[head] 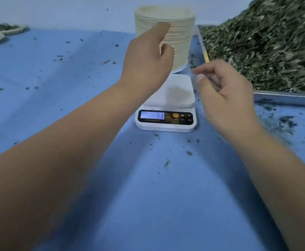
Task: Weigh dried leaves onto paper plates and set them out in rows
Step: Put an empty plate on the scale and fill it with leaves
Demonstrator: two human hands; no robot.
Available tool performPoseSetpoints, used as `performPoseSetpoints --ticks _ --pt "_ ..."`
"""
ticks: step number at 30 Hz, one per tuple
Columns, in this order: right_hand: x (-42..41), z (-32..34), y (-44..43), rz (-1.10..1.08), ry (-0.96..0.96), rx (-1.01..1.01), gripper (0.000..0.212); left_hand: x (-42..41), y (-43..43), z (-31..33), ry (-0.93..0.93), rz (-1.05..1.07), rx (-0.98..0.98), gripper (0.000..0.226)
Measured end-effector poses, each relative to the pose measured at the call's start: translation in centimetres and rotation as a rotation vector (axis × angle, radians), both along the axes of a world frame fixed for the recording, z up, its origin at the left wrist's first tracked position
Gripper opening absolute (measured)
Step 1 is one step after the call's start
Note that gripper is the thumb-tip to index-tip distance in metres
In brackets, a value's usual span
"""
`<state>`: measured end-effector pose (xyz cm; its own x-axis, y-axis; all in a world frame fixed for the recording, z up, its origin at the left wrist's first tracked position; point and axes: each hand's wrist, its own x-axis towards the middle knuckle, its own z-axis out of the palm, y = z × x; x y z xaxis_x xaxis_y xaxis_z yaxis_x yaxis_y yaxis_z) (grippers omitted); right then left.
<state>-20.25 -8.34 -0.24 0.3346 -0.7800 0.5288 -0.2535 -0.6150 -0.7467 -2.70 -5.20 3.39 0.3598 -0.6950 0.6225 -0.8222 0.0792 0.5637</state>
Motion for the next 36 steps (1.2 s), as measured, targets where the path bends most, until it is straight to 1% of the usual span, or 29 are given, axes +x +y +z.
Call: performPoseSetpoints --ticks 3,6,8,10,11,13,14,15,22,25,30,36 --pt "-1.1 -0.5 -1.8 -0.088 -0.003 0.023 0.017 1.4 -2.8 0.2 -0.217 0.012 0.126 0.046" --pt "-1.2 -1.0 -2.3 -0.095 -0.009 0.091 0.016 2.4 -4.6 1.1 -0.425 0.03 0.239 0.052" --pt "-1.0 -1.3 -2.0 -0.061 -0.02 0.123 0.013 3.0 -5.5 1.9 -0.49 0.073 0.224 0.057" --pt "-0.8 -1.5 -1.6 -0.015 -0.038 0.147 0.011 3.3 -6.2 2.7 -0.541 0.128 0.18 0.056" --pt "-0.7 -1.5 -1.5 0.003 -0.046 0.153 0.01 3.4 -6.5 3.1 -0.578 0.147 0.173 0.049" --pt "-0.5 -1.5 -1.3 0.022 -0.051 0.143 0.011 3.2 -6.9 3.7 -0.634 0.171 0.191 0.02" --pt "-0.5 -1.5 -1.3 0.031 -0.051 0.136 0.011 3.2 -7.1 3.9 -0.651 0.179 0.215 0.01" --pt "-0.4 -1.5 -1.2 0.038 -0.048 0.133 0.011 3.4 -7.3 4.0 -0.663 0.185 0.242 0.008" --pt "-0.1 -1.7 -1.1 0.067 -0.014 0.169 0.015 3.7 -8.9 4.8 -0.78 0.259 0.368 0.015" --pt "0.0 -1.7 -1.1 0.06 -0.016 0.17 0.015 3.6 -9.1 4.8 -0.854 0.26 0.382 0.017" --pt "-0.1 -1.4 -0.9 0.066 -0.058 0.169 0.014 4.1 -9.3 4.9 -0.963 0.238 0.378 0.016" --pt "-0.2 -1.4 -0.9 0.06 -0.058 0.164 0.015 4.8 -9.0 5.6 -1.183 0.124 0.37 0.025"
